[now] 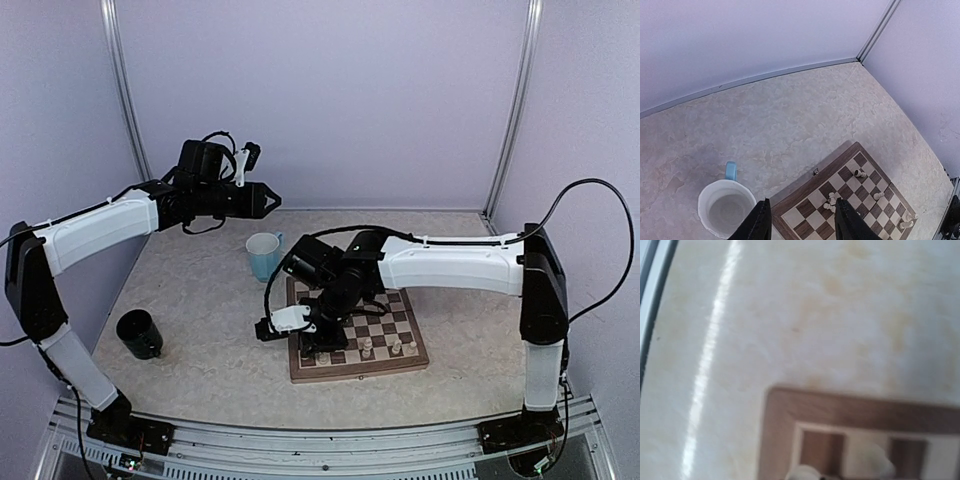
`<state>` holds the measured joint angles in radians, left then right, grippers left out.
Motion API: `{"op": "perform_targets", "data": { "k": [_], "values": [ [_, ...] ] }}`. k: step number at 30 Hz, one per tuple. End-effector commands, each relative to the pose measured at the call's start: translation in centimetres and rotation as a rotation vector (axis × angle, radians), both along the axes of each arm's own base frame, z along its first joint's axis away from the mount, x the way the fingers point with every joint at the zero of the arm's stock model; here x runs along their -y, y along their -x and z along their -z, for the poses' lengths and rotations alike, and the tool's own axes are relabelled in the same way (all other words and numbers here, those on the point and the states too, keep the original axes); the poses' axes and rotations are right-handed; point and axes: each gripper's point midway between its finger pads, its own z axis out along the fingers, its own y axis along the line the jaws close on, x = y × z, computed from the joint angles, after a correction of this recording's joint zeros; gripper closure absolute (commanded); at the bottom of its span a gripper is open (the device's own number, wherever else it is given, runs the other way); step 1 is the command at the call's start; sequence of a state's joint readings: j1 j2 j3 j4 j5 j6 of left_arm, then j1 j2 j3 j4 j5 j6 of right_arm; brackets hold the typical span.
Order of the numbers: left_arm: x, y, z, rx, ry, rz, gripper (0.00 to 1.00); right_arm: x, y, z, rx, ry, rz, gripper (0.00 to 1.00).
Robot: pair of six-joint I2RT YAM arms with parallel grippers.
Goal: Set up the chess pieces on the board
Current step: Place the rook at a1.
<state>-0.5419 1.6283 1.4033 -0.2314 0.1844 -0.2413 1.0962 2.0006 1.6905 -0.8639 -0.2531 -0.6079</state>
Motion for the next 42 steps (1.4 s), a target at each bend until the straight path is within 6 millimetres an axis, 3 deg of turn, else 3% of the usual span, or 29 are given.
{"op": "perform_targets", "data": {
  "k": [1, 17, 24, 30, 35, 39, 42],
  "values": [
    [-0.5, 0.2, -1.8, 0.031, 0.045, 0.003, 0.56, -0.3, 0.7, 1.2, 0.0, 0.069, -0.004, 0.95],
    [-0.2, 0.7, -2.6, 0.035, 0.073, 0.023, 0.56, -0.8, -0.3, 5.2, 0.012, 0.138, 0.016, 0.93],
    [-0.2, 1.0, -2.9, 0.034, 0.084, 0.032, 0.56, -0.7, -0.7, 5.6, 0.028, 0.146, 0.028, 0.91],
    [0.0, 1.0, -2.9, 0.031, 0.087, 0.038, 0.56, -0.7, -0.6, 5.8, 0.021, 0.147, 0.028, 0.76],
    [0.0, 1.0, -2.8, 0.03, 0.087, 0.04, 0.56, -0.9, -0.6, 4.2, 0.026, 0.118, 0.025, 0.69],
    [0.0, 1.0, -2.7, 0.028, 0.083, 0.038, 0.56, -0.8, -0.6, 0.1, 0.015, 0.037, 0.025, 0.69],
    [-0.1, 0.9, -2.5, 0.026, 0.077, 0.036, 0.56, 1.2, -2.1, -2.8, 0.031, -0.026, 0.055, 0.69]
  ]
}}
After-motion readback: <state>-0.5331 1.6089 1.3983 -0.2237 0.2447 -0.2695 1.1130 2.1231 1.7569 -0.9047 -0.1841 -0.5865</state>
